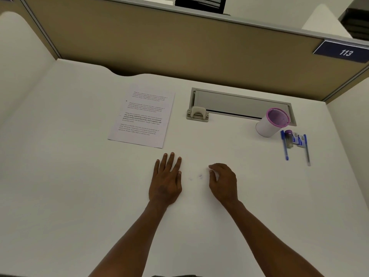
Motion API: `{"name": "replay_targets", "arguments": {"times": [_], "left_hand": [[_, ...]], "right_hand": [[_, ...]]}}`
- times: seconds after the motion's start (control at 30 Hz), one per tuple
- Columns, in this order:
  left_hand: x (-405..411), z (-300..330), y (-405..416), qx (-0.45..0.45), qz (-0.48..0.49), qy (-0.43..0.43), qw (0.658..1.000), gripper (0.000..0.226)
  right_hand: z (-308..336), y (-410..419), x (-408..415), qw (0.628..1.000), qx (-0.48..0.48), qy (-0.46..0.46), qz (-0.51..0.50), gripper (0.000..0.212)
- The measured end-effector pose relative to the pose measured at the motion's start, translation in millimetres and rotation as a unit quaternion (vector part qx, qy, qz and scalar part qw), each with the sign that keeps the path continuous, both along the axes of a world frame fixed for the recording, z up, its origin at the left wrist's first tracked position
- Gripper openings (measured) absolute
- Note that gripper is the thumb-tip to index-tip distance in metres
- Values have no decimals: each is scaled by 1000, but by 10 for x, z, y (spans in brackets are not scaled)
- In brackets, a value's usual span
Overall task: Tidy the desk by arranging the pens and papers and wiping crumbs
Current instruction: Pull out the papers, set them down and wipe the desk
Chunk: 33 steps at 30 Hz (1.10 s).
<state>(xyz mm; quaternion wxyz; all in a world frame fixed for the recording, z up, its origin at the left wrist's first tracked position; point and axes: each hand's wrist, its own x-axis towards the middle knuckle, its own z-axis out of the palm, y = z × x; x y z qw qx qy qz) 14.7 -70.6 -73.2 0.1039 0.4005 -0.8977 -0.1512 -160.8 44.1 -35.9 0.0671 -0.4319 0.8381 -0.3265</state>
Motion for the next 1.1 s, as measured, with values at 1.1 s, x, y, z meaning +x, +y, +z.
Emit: {"name": "replay_targets", "arguments": {"times": [1.1], "left_hand": [[1, -12, -2, -2, 1, 6, 1000, 53]], "right_hand": [[-16, -45, 248, 987, 127, 78, 64, 52]]}}
